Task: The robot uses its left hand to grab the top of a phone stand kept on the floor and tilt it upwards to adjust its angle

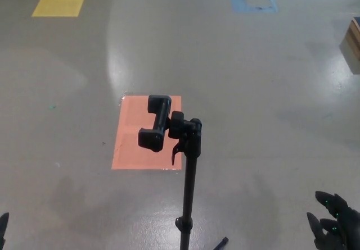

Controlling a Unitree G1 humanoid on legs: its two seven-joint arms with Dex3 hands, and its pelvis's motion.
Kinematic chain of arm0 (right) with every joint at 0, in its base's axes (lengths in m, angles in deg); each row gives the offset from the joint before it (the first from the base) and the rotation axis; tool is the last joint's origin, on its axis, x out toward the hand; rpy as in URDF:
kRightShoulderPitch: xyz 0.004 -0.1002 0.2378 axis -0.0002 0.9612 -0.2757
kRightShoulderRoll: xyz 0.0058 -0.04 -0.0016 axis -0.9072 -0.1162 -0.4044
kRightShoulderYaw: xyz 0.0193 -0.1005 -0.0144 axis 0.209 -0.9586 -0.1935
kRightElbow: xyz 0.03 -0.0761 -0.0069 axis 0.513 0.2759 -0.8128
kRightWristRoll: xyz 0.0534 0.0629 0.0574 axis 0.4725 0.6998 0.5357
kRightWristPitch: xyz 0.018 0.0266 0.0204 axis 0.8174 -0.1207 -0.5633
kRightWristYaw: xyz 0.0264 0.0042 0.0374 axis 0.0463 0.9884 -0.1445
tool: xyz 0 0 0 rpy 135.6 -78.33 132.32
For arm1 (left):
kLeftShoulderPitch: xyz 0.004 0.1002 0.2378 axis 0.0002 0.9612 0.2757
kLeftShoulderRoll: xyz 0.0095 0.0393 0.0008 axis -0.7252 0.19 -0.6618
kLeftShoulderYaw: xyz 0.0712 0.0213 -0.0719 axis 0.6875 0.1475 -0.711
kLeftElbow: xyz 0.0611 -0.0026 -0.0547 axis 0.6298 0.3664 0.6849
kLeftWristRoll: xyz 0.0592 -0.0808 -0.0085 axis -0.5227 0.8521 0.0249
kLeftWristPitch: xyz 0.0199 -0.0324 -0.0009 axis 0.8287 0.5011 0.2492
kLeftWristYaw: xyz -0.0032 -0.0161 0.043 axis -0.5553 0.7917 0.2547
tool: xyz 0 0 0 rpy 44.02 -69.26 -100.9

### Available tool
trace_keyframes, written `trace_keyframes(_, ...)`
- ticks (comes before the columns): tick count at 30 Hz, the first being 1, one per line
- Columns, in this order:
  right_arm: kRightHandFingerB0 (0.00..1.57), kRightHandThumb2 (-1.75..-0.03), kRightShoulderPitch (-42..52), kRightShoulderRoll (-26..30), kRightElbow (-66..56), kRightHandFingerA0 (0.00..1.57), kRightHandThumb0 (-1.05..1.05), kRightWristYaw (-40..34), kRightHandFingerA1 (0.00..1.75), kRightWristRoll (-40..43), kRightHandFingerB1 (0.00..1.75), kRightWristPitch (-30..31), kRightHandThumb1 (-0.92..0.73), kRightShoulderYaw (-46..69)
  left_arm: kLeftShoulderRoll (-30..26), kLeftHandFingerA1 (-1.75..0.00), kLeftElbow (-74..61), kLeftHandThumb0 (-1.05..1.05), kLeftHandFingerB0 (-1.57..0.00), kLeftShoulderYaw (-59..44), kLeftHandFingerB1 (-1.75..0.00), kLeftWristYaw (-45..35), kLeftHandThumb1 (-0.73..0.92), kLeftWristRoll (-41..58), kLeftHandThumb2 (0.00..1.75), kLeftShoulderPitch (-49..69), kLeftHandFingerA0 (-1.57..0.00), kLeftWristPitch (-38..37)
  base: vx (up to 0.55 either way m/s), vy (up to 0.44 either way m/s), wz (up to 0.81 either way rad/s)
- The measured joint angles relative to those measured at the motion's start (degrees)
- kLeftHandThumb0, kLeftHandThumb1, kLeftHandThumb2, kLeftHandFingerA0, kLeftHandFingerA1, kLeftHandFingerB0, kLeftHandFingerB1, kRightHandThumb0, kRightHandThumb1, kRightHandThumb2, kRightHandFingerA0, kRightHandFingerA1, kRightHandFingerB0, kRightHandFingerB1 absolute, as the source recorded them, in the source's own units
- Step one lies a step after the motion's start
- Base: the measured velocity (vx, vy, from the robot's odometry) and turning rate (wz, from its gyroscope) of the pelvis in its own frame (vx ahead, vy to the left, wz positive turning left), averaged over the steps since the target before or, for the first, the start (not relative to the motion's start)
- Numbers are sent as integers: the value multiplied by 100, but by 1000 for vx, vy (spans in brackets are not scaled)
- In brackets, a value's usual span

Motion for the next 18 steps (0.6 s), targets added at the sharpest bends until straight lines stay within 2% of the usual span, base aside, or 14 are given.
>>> trace_keyframes(1,10,-67,-3,5,36,15,-68,2,34,3,26,-38,-89,11,0,-47,55,-35,0,5,-47,-12,57,0,111,-11,0,-7,0,0,0)
trace_keyframes(2,0,-112,-4,7,52,0,-36,3,49,5,49,-57,-58,17,0,-47,79,-35,0,6,-47,-18,55,0,110,-15,0,-11,0,0,0)
trace_keyframes(9,0,-113,-3,4,107,0,-35,-21,49,16,48,-477,-59,122,0,-48,85,-37,0,-65,-47,-67,47,62,105,-27,0,-190,0,0,0)
trace_keyframes(10,12,-65,-4,2,109,15,-72,-26,31,17,27,-507,-90,128,0,-29,76,-78,-16,-67,-26,-67,79,63,65,-23,-22,-207,0,0,0)
trace_keyframes(11,12,-65,-3,-7,117,15,-72,-45,31,18,27,-612,-90,144,0,-29,38,-78,-16,-76,-26,-66,79,66,65,-3,-22,-282,0,0,0)
trace_keyframes(12,11,-66,-4,-13,123,15,-68,-57,33,18,29,-667,-92,150,0,-41,18,-76,-10,-78,-38,-64,66,67,89,11,-17,-328,0,0,0)
trace_keyframes(13,11,-66,-4,-22,133,15,-68,-74,33,19,29,-733,-92,155,0,-41,-4,-76,-10,-81,-38,-61,66,66,89,25,-17,-388,0,0,0)
trace_keyframes(14,0,-113,-4,-41,143,0,-35,-100,49,18,49,-815,-57,160,0,-46,-36,-36,0,-80,-47,-56,47,65,104,43,0,-470,0,0,0)
trace_keyframes(18,0,-111,-4,-115,147,0,-36,-161,49,7,49,-1046,-53,161,4,-47,-327,-36,-1,-16,-46,-8,44,36,102,140,-2,-753,0,0,0)
